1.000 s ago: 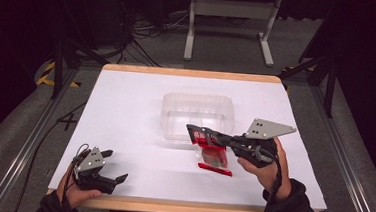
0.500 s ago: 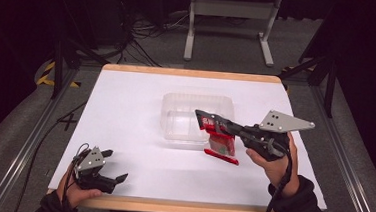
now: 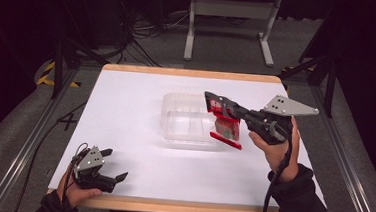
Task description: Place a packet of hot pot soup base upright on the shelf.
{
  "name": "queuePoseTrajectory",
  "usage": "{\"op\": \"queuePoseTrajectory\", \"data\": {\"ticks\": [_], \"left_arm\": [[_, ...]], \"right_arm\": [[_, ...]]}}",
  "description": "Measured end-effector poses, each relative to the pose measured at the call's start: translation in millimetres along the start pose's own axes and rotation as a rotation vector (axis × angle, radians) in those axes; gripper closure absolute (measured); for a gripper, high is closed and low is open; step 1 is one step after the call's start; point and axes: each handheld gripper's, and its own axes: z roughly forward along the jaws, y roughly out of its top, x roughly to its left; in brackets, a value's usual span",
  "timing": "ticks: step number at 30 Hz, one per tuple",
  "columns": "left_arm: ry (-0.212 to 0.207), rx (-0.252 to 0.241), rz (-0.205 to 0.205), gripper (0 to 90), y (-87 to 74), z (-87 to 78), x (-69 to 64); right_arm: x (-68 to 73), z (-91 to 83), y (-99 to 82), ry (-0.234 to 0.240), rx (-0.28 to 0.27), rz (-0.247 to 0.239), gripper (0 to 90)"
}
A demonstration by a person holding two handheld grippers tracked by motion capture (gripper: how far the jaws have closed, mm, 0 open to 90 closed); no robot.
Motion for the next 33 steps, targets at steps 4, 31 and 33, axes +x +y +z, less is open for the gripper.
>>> {"op": "queuePoseTrajectory", "data": {"ticks": [4, 31, 33], "left_arm": [[0.009, -0.004, 0.002, 5.2, 0.4, -0.6, -0.1], [-0.013, 0.002, -0.003, 5.2, -0.4, 1.5, -0.6], [-0.014, 0.003, -0.002, 5.2, -0.4, 1.6, -0.7]], "right_arm": [[-6.8, 4.3, 7.9, -0.037, -0.006, 0.005, 90.0], [-29.2, 85.5, 16.5, -0.175, 0.065, 0.095, 90.0], [-29.7, 90.8, 15.8, -0.185, 0.069, 0.104, 90.0]]}}
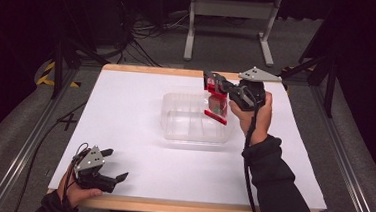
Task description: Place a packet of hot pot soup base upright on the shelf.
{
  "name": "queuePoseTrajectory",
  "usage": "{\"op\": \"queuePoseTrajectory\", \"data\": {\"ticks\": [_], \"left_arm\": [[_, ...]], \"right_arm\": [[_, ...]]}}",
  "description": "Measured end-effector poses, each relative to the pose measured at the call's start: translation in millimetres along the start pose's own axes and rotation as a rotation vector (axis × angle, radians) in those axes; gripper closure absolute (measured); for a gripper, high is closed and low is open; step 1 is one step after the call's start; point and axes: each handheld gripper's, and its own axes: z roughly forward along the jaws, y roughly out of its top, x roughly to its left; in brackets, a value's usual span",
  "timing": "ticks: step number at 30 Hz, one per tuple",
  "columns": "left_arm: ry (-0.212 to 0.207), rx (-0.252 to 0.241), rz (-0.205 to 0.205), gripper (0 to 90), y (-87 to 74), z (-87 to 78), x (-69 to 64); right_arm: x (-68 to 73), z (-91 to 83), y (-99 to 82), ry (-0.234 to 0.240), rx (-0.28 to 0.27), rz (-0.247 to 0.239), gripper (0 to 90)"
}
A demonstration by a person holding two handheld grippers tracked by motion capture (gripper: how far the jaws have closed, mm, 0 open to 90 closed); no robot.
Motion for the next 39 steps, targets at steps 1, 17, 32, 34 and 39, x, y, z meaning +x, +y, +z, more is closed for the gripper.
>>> {"op": "queuePoseTrajectory", "data": {"ticks": [1, 17, 32, 34, 39], "left_arm": [[0.001, -0.001, 0.007, 5.2, 0.1, -0.2, 0.5], [-0.011, 0.006, 0.008, 5.2, -0.6, 0.5, 0.8], [-0.012, 0.007, 0.011, 5.1, -0.6, 0.4, 0.3], [-0.010, 0.005, 0.012, 5.1, -0.3, 0.5, 0.2], [-0.006, 0.008, 0.012, 5.1, -0.3, 0.6, 0.2]], "right_arm": [[1.0, 5.7, -0.4, -0.013, 0.004, 0.002, 90.0], [-0.3, 29.8, -10.7, -0.115, 0.004, 0.087, 90.0], [16.4, 36.7, -33.1, -0.101, 0.006, 0.087, 90.0], [19.8, 36.7, -37.1, -0.094, 0.009, 0.074, 90.0], [21.6, 33.1, -43.5, -0.070, 0.001, 0.073, 90.0]]}}
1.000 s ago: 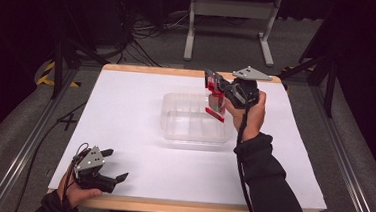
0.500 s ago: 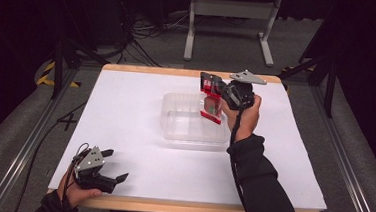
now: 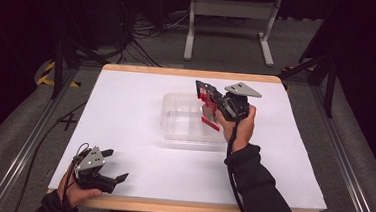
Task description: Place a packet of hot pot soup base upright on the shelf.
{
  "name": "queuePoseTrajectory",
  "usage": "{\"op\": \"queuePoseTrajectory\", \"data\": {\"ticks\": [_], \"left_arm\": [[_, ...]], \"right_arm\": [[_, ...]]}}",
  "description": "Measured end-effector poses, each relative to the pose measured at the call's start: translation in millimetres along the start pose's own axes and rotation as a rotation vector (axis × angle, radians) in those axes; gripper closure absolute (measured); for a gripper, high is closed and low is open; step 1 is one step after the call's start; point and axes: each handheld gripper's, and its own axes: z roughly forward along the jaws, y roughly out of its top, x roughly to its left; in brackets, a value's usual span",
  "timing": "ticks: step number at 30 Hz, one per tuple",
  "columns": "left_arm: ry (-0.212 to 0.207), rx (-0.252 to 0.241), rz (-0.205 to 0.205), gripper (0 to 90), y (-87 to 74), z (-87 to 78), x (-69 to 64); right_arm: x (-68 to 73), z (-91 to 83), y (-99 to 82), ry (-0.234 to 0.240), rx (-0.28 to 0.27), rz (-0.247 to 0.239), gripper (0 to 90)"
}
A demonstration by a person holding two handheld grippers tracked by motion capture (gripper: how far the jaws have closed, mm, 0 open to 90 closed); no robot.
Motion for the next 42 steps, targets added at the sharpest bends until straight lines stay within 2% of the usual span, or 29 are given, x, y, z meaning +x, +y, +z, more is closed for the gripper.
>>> {"op": "queuePoseTrajectory", "data": {"ticks": [6, 8, 10, 20, 27, 30, 38, 42], "left_arm": [[0.000, -0.001, -0.003, 5.1, 0.0, 0.1, -0.2], [0.000, 0.001, 0.000, 5.1, 0.2, 0.3, -0.3], [-0.001, 0.004, 0.000, 5.1, 0.3, 0.4, -0.8], [-0.003, 0.009, -0.006, 5.1, 0.2, 0.8, -1.4], [-0.001, 0.006, -0.005, 5.0, 0.2, 1.1, -0.8], [0.002, 0.008, -0.005, 5.0, 0.1, 1.0, -0.3], [0.002, -0.004, -0.006, 5.0, 0.3, -0.1, -0.4], [0.010, -0.010, -0.007, 4.9, 0.7, -1.7, -0.4]], "right_arm": [[0.9, -5.2, -11.1, 0.039, 0.015, -0.009, 90.0], [3.6, -8.8, -15.4, 0.050, 0.018, -0.037, 90.0], [4.0, -10.0, -16.5, 0.057, 0.018, -0.040, 90.0], [-1.1, -20.5, -30.3, 0.098, 0.025, -0.061, 90.0], [-6.3, -25.0, -36.8, 0.089, 0.039, -0.080, 90.0], [-6.9, -26.2, -39.0, 0.080, 0.043, -0.103, 90.0], [-11.2, -29.6, -42.5, 0.096, 0.047, -0.103, 89.8], [-11.7, -30.3, -41.8, 0.100, 0.056, -0.122, 89.3]]}}
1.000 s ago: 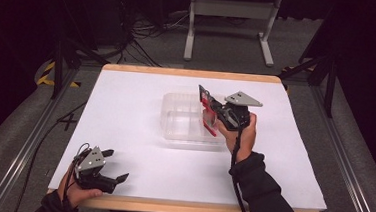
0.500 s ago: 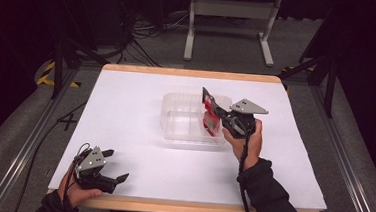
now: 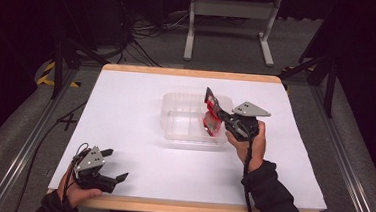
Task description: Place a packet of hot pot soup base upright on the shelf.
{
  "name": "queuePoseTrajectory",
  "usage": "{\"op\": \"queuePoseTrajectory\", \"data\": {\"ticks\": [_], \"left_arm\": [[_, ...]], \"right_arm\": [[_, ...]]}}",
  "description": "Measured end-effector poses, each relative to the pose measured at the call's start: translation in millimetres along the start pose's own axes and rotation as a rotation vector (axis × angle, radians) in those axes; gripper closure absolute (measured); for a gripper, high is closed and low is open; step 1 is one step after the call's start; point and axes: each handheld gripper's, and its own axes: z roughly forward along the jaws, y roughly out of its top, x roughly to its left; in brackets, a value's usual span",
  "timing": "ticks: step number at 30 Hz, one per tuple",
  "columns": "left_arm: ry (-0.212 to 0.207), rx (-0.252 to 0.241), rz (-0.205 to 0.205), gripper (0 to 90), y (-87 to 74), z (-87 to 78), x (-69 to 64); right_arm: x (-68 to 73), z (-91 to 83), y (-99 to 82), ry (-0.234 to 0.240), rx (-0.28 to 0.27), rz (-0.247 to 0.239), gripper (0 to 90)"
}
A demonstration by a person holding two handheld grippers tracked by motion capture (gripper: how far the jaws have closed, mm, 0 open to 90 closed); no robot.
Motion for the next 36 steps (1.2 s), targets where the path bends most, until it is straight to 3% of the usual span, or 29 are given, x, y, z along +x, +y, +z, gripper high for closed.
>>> {"op": "queuePoseTrajectory", "data": {"ticks": [8, 20, 30, 34, 36], "left_arm": [[0.019, -0.037, 0.000, 4.9, 2.0, -5.4, 0.4], [0.040, -0.074, -0.016, 4.9, 2.7, -13.0, 3.4], [0.054, -0.091, -0.023, 4.9, 2.8, -14.9, 4.9], [0.057, -0.095, -0.028, 4.9, 2.5, -15.4, 5.6], [0.071, -0.084, -0.026, 4.4, 1.7, -14.5, 5.8]], "right_arm": [[-0.3, 0.3, 4.2, 0.004, 0.031, -0.033, 88.3], [-5.5, 1.6, 9.2, 0.014, 0.076, -0.030, 84.1], [-8.2, -3.9, 14.4, 0.002, 0.125, -0.078, 74.9], [-8.9, -7.7, 16.9, 0.009, 0.135, -0.101, 70.1], [-8.5, -10.6, 19.2, 0.036, 0.141, -0.121, 67.6]]}}
